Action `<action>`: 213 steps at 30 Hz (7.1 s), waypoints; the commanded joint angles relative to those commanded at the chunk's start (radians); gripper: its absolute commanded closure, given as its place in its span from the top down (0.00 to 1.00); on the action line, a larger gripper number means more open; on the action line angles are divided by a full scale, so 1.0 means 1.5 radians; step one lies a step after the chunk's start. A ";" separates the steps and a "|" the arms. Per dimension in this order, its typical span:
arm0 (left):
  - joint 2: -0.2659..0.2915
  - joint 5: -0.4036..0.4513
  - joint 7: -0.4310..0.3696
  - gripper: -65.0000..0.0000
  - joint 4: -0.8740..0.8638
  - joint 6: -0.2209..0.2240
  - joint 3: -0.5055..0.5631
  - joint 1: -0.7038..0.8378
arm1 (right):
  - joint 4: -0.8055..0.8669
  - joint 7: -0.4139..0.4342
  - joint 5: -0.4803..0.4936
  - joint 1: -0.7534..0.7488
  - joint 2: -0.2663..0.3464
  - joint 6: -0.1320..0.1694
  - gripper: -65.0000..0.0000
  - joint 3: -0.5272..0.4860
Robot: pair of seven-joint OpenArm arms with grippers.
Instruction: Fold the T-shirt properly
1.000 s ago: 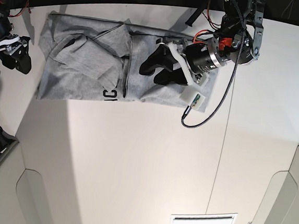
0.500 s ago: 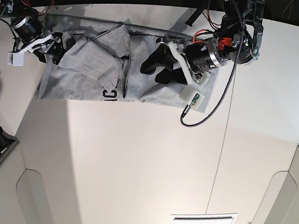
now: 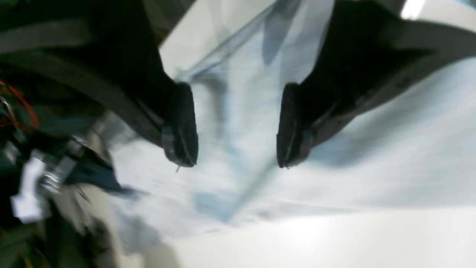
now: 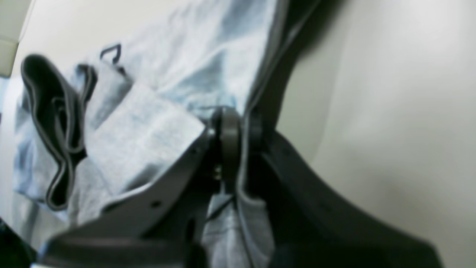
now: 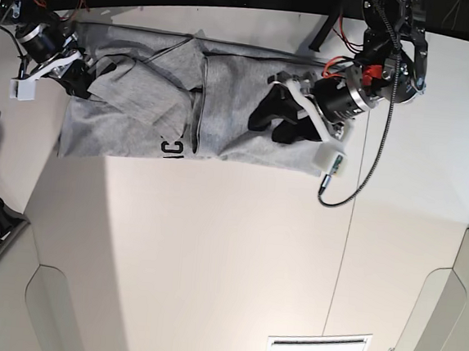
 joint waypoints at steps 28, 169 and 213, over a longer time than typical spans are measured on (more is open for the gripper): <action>-0.026 0.002 -0.036 0.58 -0.157 0.000 0.019 0.055 | 0.316 -0.104 0.033 0.099 0.064 0.000 0.00 -0.183; -0.020 -0.162 0.049 0.58 -0.035 0.000 0.039 0.058 | -0.139 -0.024 -0.105 0.306 -0.152 -0.007 0.00 -0.456; -0.020 -0.133 0.049 0.57 -0.035 0.000 -0.061 0.057 | 0.137 -0.049 -0.349 0.290 0.088 -0.033 0.64 -0.755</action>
